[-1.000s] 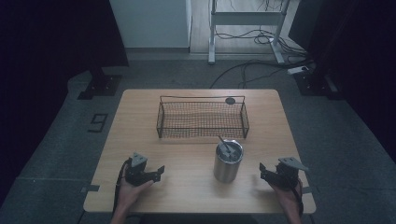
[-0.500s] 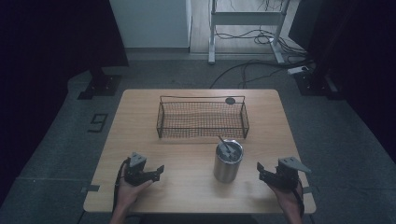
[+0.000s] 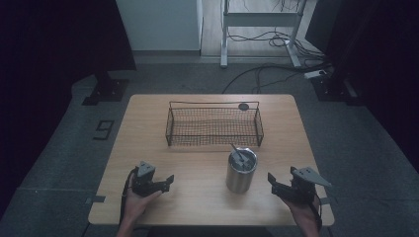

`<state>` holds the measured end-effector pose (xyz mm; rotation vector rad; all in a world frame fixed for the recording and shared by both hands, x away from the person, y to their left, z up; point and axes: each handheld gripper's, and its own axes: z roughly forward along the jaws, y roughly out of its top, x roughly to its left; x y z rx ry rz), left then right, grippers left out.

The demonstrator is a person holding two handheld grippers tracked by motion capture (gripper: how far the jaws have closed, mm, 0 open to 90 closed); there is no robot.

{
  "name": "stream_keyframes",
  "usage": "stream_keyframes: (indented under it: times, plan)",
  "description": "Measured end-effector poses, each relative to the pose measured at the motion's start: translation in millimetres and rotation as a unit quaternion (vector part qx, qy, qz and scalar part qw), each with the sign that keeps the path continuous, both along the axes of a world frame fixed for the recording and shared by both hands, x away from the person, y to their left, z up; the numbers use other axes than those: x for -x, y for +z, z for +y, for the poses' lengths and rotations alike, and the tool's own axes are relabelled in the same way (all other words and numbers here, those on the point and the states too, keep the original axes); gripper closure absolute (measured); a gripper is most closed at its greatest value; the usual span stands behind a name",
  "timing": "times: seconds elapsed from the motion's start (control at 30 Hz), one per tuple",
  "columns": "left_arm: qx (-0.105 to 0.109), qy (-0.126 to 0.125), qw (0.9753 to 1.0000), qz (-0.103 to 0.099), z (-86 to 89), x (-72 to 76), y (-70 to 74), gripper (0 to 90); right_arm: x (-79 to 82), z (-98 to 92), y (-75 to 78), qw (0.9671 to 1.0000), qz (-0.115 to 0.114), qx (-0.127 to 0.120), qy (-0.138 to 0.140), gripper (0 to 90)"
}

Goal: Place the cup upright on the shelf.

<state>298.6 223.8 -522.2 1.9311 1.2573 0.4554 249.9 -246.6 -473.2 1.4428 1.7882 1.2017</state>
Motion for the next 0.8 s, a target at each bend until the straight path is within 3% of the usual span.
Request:
stream_keyframes:
  times: [0.47,0.8]
  plan:
    - [-0.003,0.001,1.0000,0.000,-0.2,-0.1,-0.1,14.4,10.0,8.8,13.8,0.9992,-0.013,-0.018,0.033,12.6]
    - [-0.002,-0.001,1.0000,0.004,-0.1,-0.8,-1.6,14.4,15.3,22.2,19.1,0.9971,-0.017,-0.010,0.073,8.0]
